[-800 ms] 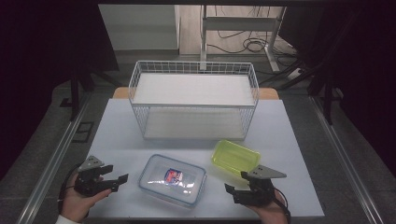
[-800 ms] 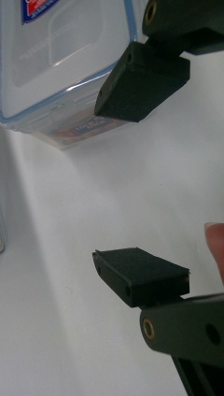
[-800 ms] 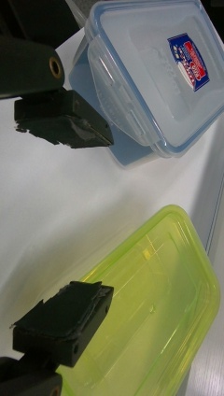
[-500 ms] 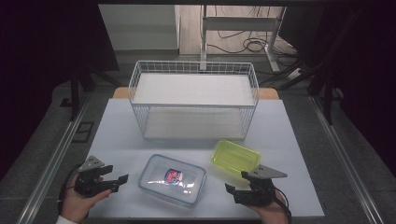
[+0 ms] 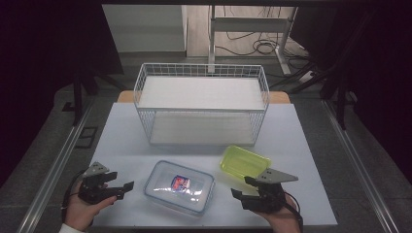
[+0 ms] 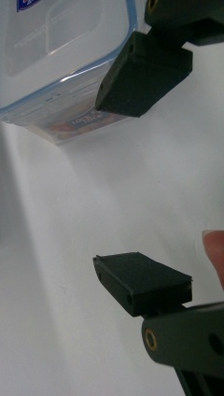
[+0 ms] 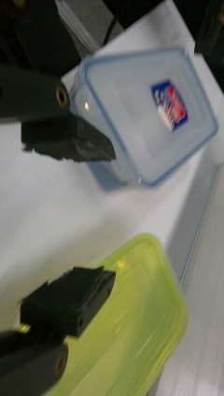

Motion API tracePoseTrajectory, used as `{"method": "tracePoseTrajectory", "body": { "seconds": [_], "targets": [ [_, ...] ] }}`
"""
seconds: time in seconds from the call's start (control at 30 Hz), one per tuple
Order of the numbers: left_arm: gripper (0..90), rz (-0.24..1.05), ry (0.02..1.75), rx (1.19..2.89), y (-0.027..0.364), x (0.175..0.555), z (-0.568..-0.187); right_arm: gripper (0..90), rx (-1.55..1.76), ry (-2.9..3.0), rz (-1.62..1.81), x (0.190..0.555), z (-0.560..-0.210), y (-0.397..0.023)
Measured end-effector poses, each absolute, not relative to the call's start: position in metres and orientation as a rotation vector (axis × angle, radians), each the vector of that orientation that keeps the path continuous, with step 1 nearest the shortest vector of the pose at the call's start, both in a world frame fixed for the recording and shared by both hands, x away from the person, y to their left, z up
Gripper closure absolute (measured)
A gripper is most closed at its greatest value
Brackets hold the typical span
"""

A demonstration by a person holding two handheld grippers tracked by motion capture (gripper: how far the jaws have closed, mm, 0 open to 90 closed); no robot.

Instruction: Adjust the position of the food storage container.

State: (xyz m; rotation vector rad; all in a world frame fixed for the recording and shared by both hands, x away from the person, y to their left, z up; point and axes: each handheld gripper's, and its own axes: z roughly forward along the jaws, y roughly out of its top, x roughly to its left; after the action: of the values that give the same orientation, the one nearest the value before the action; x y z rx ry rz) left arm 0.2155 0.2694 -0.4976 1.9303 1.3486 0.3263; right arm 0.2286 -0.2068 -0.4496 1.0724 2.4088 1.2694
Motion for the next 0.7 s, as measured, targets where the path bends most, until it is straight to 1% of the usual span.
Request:
{"method": "tracePoseTrajectory", "body": {
  "seconds": [0.03, 0.07, 0.1, 0.17, 0.23, 0.27, 0.3, 0.37, 0.4, 0.47, 0.53, 0.6, 0.7],
  "targets": [
    [21.2, 0.326, 1.349, 1.930, 0.269, 0.216, -0.498, 39.8, 1.072, 2.409, 1.269, 0.229, -0.450, -0.207],
    [20.9, 0.326, 1.350, 1.930, 0.270, 0.216, -0.498, 54.7, 1.034, 2.448, 1.275, 0.227, -0.443, -0.201],
    [20.9, 0.325, 1.352, 1.930, 0.270, 0.216, -0.498, 54.7, 1.034, 2.448, 1.275, 0.227, -0.443, -0.201],
    [20.6, 0.327, 1.356, 1.930, 0.270, 0.216, -0.499, 64.6, 1.005, 2.493, 1.288, 0.224, -0.438, -0.193],
    [20.6, 0.325, 1.358, 1.930, 0.270, 0.216, -0.499, 72.1, 0.966, 2.544, 1.290, 0.220, -0.435, -0.182],
    [20.6, 0.324, 1.359, 1.929, 0.271, 0.216, -0.500, 80.6, 0.924, 2.594, 1.288, 0.217, -0.434, -0.171],
    [20.6, 0.322, 1.359, 1.928, 0.271, 0.216, -0.500, 80.6, 0.924, 2.594, 1.288, 0.217, -0.434, -0.171],
    [20.6, 0.321, 1.358, 1.928, 0.272, 0.216, -0.500, 87.4, 0.875, 2.659, 1.282, 0.213, -0.433, -0.156],
    [20.7, 0.319, 1.357, 1.928, 0.272, 0.216, -0.500, 88.2, 0.846, 2.685, 1.271, 0.210, -0.433, -0.149],
    [20.8, 0.317, 1.358, 1.933, 0.272, 0.217, -0.501, 88.5, 0.757, 2.765, 1.223, 0.202, -0.438, -0.127],
    [20.8, 0.317, 1.358, 1.934, 0.271, 0.217, -0.502, 88.5, 0.732, 2.798, 1.205, 0.199, -0.441, -0.118],
    [20.8, 0.314, 1.357, 1.938, 0.270, 0.218, -0.503, 88.6, 0.640, 2.880, 1.123, 0.190, -0.455, -0.097],
    [20.8, 0.313, 1.354, 1.946, 0.269, 0.218, -0.503, 88.6, 0.598, 2.920, 1.037, 0.185, -0.468, -0.088]
  ]
}}
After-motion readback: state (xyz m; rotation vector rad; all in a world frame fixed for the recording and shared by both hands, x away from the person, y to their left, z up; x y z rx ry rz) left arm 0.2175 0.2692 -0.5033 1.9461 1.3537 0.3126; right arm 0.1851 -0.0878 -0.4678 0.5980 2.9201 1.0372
